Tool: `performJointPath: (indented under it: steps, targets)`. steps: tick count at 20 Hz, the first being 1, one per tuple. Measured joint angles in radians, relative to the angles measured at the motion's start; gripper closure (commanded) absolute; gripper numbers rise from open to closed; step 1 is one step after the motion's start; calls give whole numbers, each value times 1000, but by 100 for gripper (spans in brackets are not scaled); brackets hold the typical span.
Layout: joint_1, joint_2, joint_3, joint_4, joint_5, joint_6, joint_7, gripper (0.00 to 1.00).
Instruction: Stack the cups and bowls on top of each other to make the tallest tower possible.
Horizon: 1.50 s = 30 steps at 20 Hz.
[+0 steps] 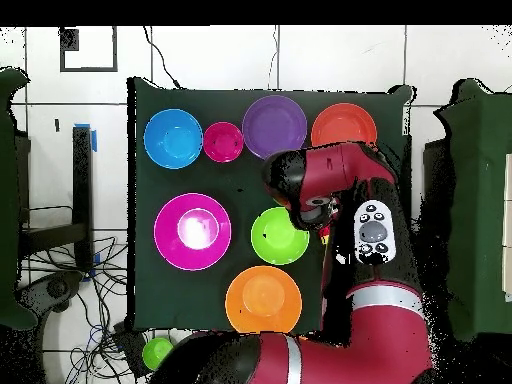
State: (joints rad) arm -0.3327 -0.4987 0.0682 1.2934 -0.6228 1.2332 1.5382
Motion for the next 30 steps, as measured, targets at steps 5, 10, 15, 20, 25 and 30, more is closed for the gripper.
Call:
performJointPath:
  steps: [5, 10, 15, 20, 25, 30]
  targets:
    - [-20, -18, 2, 30, 2, -36, 0, 0]
    - [-47, -30, 3, 75, 12, -171, 0, 0]
    - [-89, -41, 3, 150, 40, -393, 0, 0]
    - [-135, -80, 2, 254, 67, -607, 5, 0]
    - [-158, -127, -11, 337, 94, -681, 7, 0]
    - [-157, -210, -39, 441, 116, -681, 7, 0]
